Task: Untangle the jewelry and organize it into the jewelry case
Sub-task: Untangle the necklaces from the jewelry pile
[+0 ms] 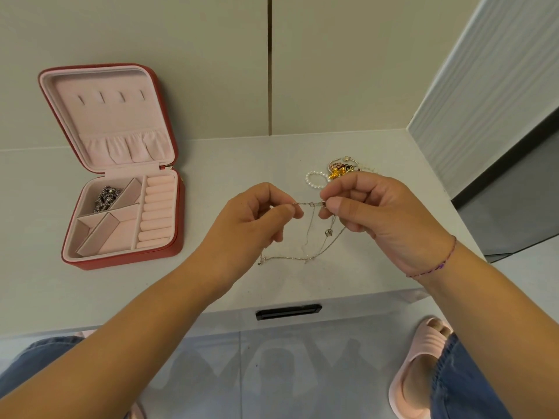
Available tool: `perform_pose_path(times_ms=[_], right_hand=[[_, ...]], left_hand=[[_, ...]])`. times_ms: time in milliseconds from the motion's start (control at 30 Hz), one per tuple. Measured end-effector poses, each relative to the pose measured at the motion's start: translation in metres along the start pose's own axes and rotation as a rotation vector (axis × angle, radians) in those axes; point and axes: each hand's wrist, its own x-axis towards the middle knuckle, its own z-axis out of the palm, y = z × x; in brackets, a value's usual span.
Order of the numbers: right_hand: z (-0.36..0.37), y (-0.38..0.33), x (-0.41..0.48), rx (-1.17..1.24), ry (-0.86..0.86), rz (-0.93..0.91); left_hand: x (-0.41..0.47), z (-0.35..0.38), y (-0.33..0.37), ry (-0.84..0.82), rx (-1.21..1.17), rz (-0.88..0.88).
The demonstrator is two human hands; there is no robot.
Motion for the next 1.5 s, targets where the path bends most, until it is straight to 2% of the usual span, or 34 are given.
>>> perform_pose_path(times_ms=[267, 400, 600, 700, 1267, 1500], right_hand=[[0.0010, -0.0016, -0.0006, 0.022, -0.033, 0.007], [0.0013, -0.0011, -0.0011, -0.052, -0.019, -0.007], [0.0028, -0.0010, -0.0010, -0.086, -0.026, -0.012], [0.0021, -0.0018, -0.0009, -0.047, -0.035, 0.002], [-0.0009, -0.0028, -0.0004, -0.015, -0.063, 0.028], [-0.0009, 0.0019, -0.0019, -0.188, -0.140, 0.017]], left_hand=[[0.0010, 0.0020, -0.0004, 0.033, 0.014, -0.025], [0.0009, 0.0017, 0.0008, 0.023, -0.035, -0.003], [0.0003, 0.0040, 0.0001, -0.135, -0.286, -0.063], [-0.0009, 0.0055, -0.0001, -0.198, -0.318, -0.076], [0.0032, 0.0020, -0.0054, -0.080, -0.217, -0.041], [0.0001, 0.0028, -0.0018, -0.005, 0.009, -0.038]])
